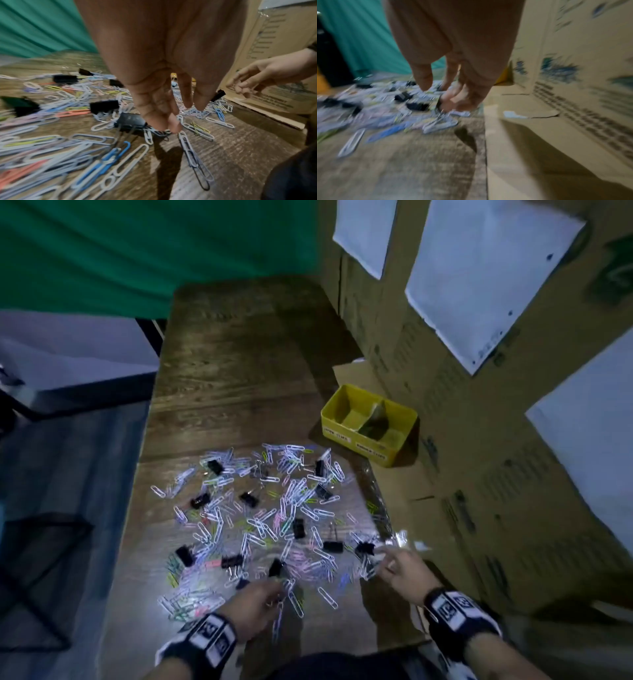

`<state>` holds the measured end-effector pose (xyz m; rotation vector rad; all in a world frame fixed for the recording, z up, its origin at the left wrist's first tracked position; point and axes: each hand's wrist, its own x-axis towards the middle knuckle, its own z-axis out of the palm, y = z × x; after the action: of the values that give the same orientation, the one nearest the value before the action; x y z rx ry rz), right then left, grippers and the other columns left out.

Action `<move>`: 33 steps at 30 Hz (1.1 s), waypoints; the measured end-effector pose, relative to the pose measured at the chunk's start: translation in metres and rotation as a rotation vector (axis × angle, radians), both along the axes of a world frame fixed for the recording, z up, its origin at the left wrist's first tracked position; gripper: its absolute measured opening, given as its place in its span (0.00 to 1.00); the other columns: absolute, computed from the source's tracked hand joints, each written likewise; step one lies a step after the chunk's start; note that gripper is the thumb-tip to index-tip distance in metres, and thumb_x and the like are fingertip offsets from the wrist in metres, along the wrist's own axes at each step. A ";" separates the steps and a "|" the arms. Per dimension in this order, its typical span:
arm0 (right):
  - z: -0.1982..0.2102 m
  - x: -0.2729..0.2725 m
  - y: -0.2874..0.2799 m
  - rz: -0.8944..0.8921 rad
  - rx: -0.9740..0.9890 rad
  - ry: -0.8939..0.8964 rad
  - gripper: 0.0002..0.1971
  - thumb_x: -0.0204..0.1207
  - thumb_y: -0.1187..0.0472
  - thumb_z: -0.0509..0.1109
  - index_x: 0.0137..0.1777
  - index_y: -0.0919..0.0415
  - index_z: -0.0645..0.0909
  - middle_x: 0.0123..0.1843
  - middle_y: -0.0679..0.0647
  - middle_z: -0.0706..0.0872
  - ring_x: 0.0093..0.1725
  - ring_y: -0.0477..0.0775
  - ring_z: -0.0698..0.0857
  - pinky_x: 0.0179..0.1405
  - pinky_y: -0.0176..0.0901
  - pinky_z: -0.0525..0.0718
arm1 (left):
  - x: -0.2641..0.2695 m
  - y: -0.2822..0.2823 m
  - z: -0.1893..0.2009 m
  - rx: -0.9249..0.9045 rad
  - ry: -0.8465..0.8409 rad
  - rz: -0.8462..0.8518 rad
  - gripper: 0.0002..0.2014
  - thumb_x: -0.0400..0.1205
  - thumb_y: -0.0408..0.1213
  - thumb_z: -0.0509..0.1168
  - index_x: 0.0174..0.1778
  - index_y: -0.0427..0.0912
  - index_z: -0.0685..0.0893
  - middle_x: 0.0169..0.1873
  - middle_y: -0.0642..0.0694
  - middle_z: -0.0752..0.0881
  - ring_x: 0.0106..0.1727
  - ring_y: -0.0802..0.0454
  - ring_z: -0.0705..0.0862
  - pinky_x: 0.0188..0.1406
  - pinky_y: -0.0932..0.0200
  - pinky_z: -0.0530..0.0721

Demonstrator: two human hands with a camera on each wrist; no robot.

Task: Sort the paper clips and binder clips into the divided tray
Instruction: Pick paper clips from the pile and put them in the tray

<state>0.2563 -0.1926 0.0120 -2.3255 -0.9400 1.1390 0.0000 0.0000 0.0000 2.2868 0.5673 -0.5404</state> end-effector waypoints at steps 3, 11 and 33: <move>-0.014 0.000 0.010 0.052 -0.006 -0.167 0.25 0.76 0.51 0.70 0.72 0.43 0.67 0.59 0.48 0.78 0.56 0.47 0.79 0.58 0.42 0.80 | 0.016 -0.007 -0.016 0.104 0.018 0.006 0.19 0.81 0.42 0.59 0.69 0.56 0.72 0.63 0.51 0.72 0.58 0.49 0.81 0.55 0.58 0.78; -0.030 0.007 0.036 0.050 -0.035 -0.233 0.17 0.77 0.57 0.70 0.65 0.51 0.77 0.61 0.52 0.79 0.54 0.53 0.83 0.58 0.48 0.83 | 0.024 0.011 -0.032 0.253 -0.048 0.225 0.28 0.81 0.36 0.62 0.77 0.51 0.64 0.71 0.46 0.68 0.56 0.50 0.82 0.52 0.57 0.85; -0.041 -0.062 0.042 0.214 -0.195 -0.386 0.41 0.68 0.27 0.62 0.72 0.55 0.63 0.67 0.59 0.67 0.66 0.58 0.67 0.59 0.48 0.78 | 0.041 -0.063 -0.050 0.315 0.083 0.307 0.31 0.77 0.47 0.65 0.75 0.48 0.63 0.65 0.40 0.69 0.63 0.42 0.75 0.65 0.49 0.77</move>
<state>0.1945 -0.1506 -0.0289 -2.7188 -1.2902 0.9060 0.0409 -0.0632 -0.0501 2.4099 1.0894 -0.4188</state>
